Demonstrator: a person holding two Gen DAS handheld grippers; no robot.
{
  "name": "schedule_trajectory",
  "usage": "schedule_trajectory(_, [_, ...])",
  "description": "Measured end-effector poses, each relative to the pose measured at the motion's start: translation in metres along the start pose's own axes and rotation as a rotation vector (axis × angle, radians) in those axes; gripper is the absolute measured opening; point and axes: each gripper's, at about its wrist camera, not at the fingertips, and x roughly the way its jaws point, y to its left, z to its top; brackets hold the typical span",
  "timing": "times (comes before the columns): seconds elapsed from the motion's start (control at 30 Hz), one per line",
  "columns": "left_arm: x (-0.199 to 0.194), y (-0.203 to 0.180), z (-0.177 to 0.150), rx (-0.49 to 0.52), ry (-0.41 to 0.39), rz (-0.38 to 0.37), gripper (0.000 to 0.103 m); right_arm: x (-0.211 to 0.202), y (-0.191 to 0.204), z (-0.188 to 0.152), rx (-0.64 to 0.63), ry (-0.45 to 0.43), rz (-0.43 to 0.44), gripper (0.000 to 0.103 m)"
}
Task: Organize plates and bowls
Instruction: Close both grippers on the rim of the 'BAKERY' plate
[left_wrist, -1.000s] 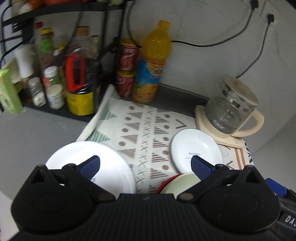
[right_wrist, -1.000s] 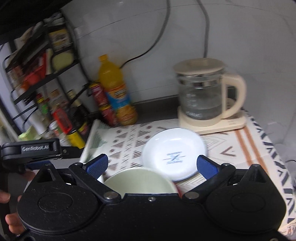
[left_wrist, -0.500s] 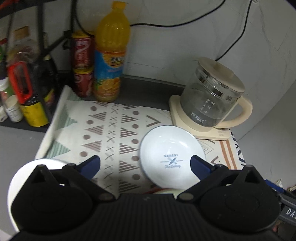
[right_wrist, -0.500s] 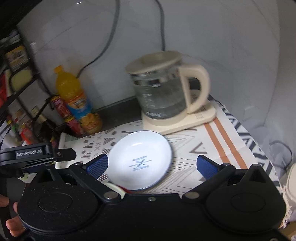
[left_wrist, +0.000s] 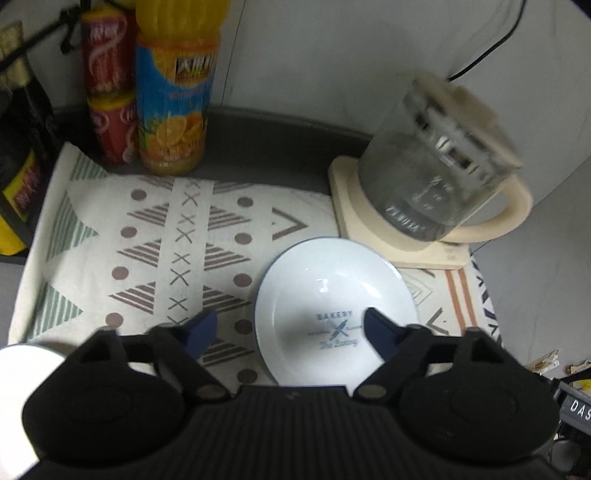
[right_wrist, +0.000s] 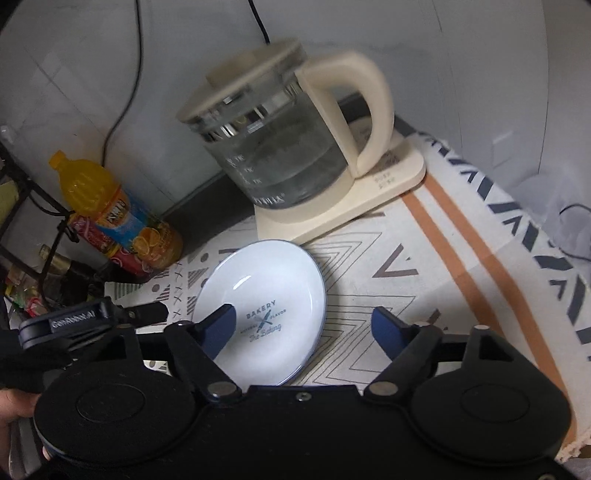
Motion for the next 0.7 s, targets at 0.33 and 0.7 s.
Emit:
schedule_trajectory(0.33, [0.049, 0.018, 0.006, -0.045, 0.169, -0.020, 0.038, 0.051, -0.004, 0.004, 0.046, 0.134, -0.003, 0.059])
schedule_trajectory(0.7, [0.077, 0.034, 0.007, -0.083, 0.253, -0.036, 0.024, 0.086, 0.005, 0.000, 0.033, 0.237, -0.025, 0.051])
